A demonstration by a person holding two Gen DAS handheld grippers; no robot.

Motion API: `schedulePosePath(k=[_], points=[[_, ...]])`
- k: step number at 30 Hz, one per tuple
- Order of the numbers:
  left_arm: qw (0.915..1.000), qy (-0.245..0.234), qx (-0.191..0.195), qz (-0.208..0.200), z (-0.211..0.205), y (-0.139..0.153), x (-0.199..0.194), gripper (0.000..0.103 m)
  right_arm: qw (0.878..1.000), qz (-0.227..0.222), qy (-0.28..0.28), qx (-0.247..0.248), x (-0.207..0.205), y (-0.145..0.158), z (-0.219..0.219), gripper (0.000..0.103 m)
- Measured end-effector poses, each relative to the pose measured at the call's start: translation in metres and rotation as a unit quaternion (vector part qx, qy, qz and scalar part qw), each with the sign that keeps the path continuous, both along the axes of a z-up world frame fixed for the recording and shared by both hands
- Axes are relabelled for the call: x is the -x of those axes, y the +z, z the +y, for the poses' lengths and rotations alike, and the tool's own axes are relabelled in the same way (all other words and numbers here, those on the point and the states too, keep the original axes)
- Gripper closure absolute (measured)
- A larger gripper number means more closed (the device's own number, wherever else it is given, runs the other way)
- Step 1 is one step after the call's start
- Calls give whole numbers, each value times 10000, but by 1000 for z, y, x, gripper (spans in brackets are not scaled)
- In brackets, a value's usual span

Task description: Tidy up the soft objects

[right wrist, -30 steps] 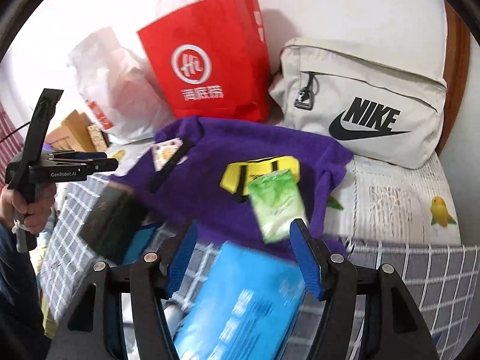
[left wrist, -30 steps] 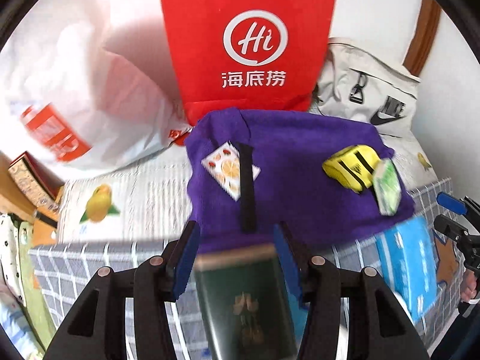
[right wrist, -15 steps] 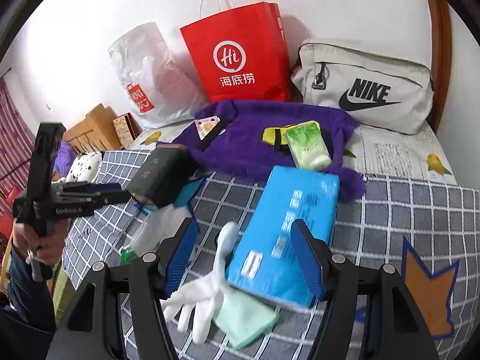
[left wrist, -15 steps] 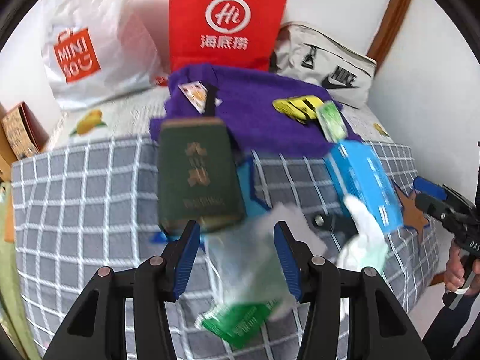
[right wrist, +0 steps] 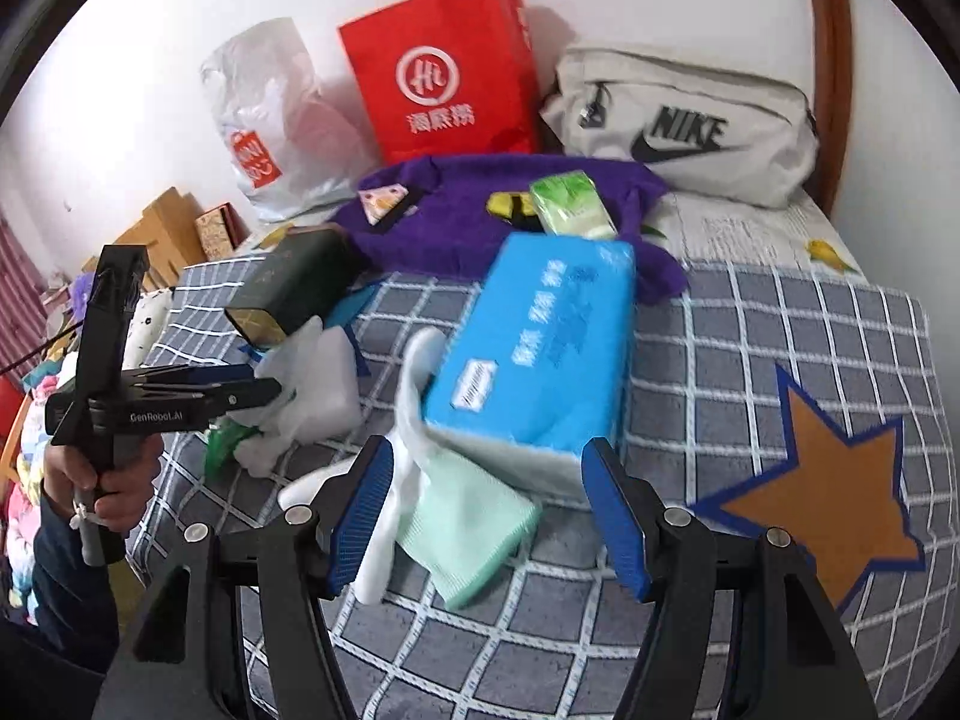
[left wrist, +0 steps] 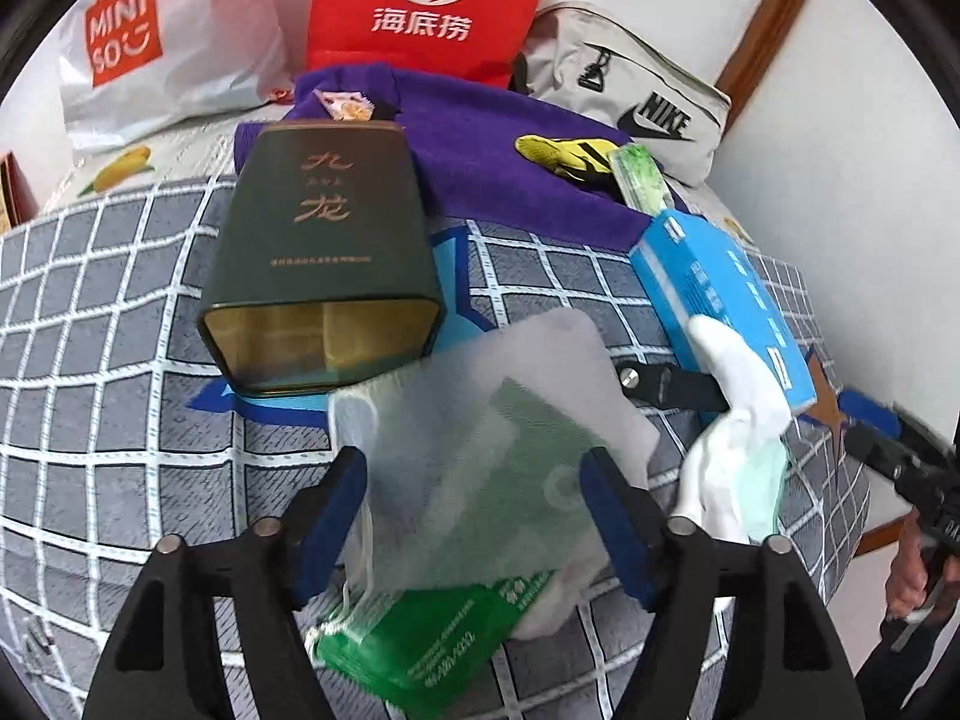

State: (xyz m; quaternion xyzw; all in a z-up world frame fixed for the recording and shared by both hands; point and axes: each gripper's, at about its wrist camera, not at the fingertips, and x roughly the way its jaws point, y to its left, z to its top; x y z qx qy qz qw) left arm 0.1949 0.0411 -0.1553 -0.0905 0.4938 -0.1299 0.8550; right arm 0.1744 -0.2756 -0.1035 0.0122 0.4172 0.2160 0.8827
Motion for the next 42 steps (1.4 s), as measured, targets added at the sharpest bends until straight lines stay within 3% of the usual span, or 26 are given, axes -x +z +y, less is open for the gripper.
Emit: schedulePosePath(k=[4,5,7,11,16,26,36,42], points=[[9996,43,213,-158,3,-6,-3,32,10000,53,-38,30,1,-5,-2,38],[9995,35,231,-194,3,-7,-4,36,10000,49,-34,37,2,-5,-1,38],[9988,-45,435,-232,3,-6,-5,57,9999,78,-29,75,2,-7,0,38],[9983,-243,248,-460,-5,1,1,73,9999,88,-10,133,3,-9,3,38],[9979,-189,341,-524,4,7,4,90,9998,91,44,166,6,-10,8,38],[9978,109,139,-646,35,17,19,94,9996,102,137,218,9,-12,15,38],[9995,85,20,-318,36,-13,8,94,9990,182,261,320,8,-18,24,38],[9992,93,-96,-366,36,-17,5,82,9986,245,247,398,7,-20,24,38]])
